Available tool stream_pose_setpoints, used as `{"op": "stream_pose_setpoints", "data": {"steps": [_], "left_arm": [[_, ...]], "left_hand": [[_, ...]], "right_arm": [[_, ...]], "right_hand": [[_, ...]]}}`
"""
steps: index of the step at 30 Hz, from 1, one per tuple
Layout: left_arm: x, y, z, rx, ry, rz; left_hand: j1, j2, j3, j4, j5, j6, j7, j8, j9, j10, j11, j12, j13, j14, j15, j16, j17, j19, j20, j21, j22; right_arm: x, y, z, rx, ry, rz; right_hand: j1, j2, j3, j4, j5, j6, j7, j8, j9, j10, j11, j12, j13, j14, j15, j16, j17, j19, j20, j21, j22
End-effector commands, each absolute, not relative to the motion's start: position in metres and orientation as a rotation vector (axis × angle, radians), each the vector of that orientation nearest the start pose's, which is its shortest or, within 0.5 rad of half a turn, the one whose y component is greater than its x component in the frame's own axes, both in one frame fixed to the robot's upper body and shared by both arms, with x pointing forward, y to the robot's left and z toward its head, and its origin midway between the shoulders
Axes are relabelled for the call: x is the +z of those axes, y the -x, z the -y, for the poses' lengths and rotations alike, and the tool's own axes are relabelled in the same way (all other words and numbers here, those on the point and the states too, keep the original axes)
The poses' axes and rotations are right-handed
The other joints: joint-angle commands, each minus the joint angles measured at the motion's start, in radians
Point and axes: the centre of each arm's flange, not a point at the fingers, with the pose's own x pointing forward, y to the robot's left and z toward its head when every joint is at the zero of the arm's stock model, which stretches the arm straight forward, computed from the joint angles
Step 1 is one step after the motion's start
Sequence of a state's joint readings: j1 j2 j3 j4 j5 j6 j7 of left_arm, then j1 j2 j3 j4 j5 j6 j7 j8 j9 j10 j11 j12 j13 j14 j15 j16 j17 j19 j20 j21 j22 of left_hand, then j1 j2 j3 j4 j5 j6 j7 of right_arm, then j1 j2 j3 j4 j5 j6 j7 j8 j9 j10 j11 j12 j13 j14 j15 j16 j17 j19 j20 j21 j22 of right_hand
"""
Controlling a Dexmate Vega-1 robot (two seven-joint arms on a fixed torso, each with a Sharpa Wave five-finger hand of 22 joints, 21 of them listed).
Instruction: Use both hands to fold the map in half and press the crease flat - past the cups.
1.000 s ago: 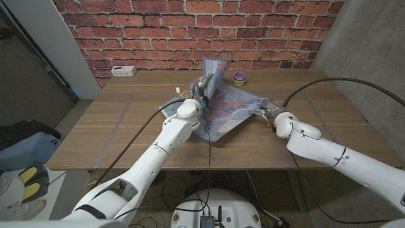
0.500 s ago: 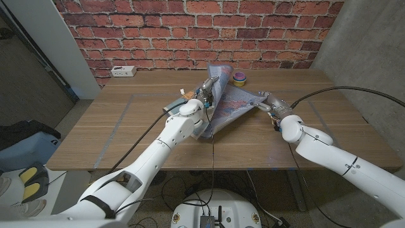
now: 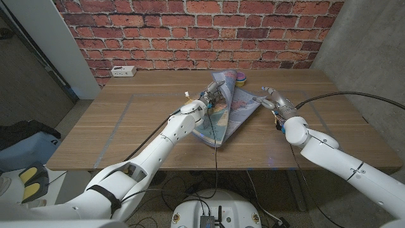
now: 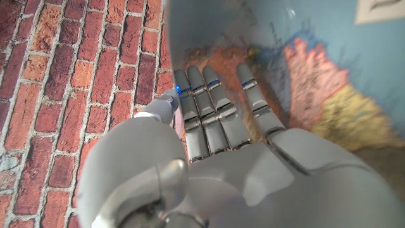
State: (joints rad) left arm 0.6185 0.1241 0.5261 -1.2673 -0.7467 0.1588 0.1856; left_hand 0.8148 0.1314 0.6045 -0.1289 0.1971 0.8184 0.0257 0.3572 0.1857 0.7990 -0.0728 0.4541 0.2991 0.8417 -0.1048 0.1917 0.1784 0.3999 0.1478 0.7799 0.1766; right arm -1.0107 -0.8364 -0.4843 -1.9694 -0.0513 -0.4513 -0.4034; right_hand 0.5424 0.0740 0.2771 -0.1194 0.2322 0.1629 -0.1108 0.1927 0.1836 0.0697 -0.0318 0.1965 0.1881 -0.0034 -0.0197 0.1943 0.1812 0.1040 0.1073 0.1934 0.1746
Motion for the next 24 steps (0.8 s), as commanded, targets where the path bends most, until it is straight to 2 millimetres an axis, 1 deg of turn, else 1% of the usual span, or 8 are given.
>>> {"op": "stream_pose_setpoints", "data": {"steps": [1,3,4,8,12,13,19,24], "left_arm": [[0.0,-0.69,-0.047,-0.484,0.275,0.206],[-0.002,-0.692,-0.047,-0.513,0.26,0.211],[-0.003,-0.693,-0.047,-0.522,0.259,0.213],[-0.006,-0.696,-0.047,-0.56,0.24,0.205],[-0.011,-0.698,-0.044,-0.596,0.226,0.19],[-0.012,-0.698,-0.043,-0.602,0.221,0.189],[-0.014,-0.695,-0.04,-0.627,0.174,0.199],[-0.019,-0.691,-0.038,-0.647,0.18,0.196]], "left_hand": [[-0.05,-0.038,-0.028,0.007,0.006,-0.08,0.004,-0.056,0.002,-0.067,0.019,-0.061,-0.026,-0.075,0.035,-0.009,0.007,-0.042,0.015,-0.023,0.002],[-0.093,-0.062,-0.051,0.015,0.005,-0.134,0.012,-0.093,0.001,-0.101,0.032,-0.097,-0.042,-0.115,0.057,-0.007,0.008,-0.071,0.029,-0.042,0.002],[-0.127,-0.073,-0.067,0.024,0.005,-0.179,0.004,-0.121,0.001,-0.128,0.047,-0.122,-0.053,-0.148,0.075,-0.006,0.01,-0.087,0.038,-0.054,0.003],[-0.235,-0.107,-0.121,0.058,-0.005,-0.269,0.012,-0.168,0.001,-0.191,0.093,-0.177,-0.071,-0.231,0.131,-0.004,0.012,-0.146,0.066,-0.099,0.004],[-0.316,-0.132,-0.162,0.083,-0.015,-0.332,0.021,-0.18,0.001,-0.239,0.131,-0.211,-0.077,-0.284,0.168,-0.003,0.013,-0.177,0.069,-0.131,0.006],[-0.344,-0.139,-0.176,0.093,-0.019,-0.354,0.028,-0.181,0.001,-0.253,0.15,-0.22,-0.078,-0.303,0.18,-0.003,0.014,-0.184,0.069,-0.14,0.007],[-0.442,-0.18,-0.23,0.124,-0.026,-0.422,0.061,-0.182,-0.001,-0.294,0.173,-0.24,-0.081,-0.355,0.2,-0.001,0.015,-0.2,0.069,-0.17,0.008],[-0.484,-0.182,-0.249,0.144,-0.02,-0.436,0.067,-0.178,-0.001,-0.306,0.198,-0.243,-0.081,-0.374,0.218,0.0,0.016,-0.202,0.069,-0.18,0.01]], "right_arm": [[-0.022,-0.558,0.27,-0.252,0.848,0.525],[-0.02,-0.557,0.27,-0.255,0.857,0.527],[-0.019,-0.557,0.27,-0.255,0.856,0.528],[-0.017,-0.556,0.268,-0.258,0.867,0.536],[-0.014,-0.556,0.262,-0.253,0.904,0.538],[-0.014,-0.556,0.261,-0.247,0.907,0.537],[-0.011,-0.56,0.256,-0.223,0.929,0.527],[-0.007,-0.564,0.248,-0.189,0.951,0.51]], "right_hand": [[0.003,0.017,0.007,-0.004,-0.002,0.016,0.006,0.007,0.003,0.013,0.004,0.007,0.005,0.01,-0.004,0.007,0.002,0.013,0.001,0.011,0.002],[0.004,0.018,0.007,-0.004,-0.003,0.018,0.006,0.007,0.003,0.016,0.003,0.008,0.005,0.012,-0.002,0.008,0.002,0.012,0.001,0.011,0.002],[0.004,0.018,0.007,-0.004,-0.003,0.018,0.007,0.007,0.003,0.017,0.002,0.008,0.005,0.012,-0.003,0.008,0.002,0.012,0.001,0.011,0.002],[0.004,0.018,0.006,-0.005,-0.004,0.022,0.009,0.008,0.003,0.019,0.003,0.008,0.005,0.014,-0.002,0.008,0.001,0.013,0.001,0.01,0.002],[0.012,0.024,0.011,-0.011,-0.006,0.034,0.011,0.01,0.003,0.029,0.003,0.01,0.004,0.024,-0.008,0.009,0.0,0.039,-0.001,0.019,0.002],[0.014,0.023,0.012,-0.013,-0.008,0.041,0.014,0.011,0.003,0.035,0.001,0.012,0.004,0.027,-0.011,0.01,0.0,0.048,-0.001,0.021,0.002],[0.022,0.021,0.014,-0.02,-0.01,0.045,0.015,0.01,0.002,0.046,0.004,0.013,0.004,0.044,-0.006,0.013,-0.001,0.069,-0.005,0.026,0.002],[0.033,0.03,0.02,-0.026,-0.012,0.065,0.018,0.014,0.002,0.062,0.007,0.015,0.004,0.061,-0.006,0.015,-0.001,0.086,-0.004,0.029,0.002]]}}
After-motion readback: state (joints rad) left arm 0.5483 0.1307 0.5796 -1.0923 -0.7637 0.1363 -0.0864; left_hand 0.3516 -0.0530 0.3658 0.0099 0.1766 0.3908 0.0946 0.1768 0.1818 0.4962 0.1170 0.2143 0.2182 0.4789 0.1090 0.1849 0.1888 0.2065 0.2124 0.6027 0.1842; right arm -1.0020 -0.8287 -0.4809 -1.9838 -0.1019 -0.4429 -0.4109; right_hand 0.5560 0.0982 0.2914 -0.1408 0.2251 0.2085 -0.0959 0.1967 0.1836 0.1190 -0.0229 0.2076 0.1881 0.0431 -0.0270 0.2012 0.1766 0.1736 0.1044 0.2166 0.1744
